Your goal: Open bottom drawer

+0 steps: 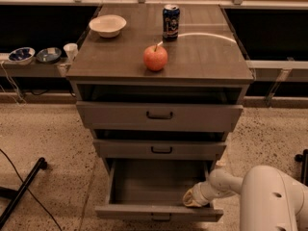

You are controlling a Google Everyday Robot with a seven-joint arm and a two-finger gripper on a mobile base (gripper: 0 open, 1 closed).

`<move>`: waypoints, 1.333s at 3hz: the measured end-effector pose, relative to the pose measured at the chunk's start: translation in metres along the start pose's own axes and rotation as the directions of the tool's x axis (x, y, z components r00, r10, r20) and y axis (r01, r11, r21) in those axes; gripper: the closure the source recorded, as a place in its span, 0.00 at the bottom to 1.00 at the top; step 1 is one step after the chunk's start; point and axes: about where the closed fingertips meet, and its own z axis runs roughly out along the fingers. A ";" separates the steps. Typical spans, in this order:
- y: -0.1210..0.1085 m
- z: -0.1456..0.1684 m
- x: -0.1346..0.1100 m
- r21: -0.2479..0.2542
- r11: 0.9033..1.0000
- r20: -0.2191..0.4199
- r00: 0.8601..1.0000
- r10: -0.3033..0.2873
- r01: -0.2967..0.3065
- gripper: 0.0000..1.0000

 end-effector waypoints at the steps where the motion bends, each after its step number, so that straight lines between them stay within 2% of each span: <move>1: 0.022 0.004 0.000 -0.056 0.998 0.001 1.000 0.019 -0.019 1.00; 2: 0.033 0.004 -0.004 -0.089 0.996 0.025 0.999 0.035 -0.033 1.00; 3: 0.028 -0.004 -0.013 -0.081 0.996 0.067 0.997 0.040 -0.035 1.00; 4: 0.012 -0.038 -0.030 -0.001 1.000 0.149 0.989 0.017 -0.017 1.00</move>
Offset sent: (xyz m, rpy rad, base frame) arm -0.0428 0.0032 0.0025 0.0493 0.1335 0.0229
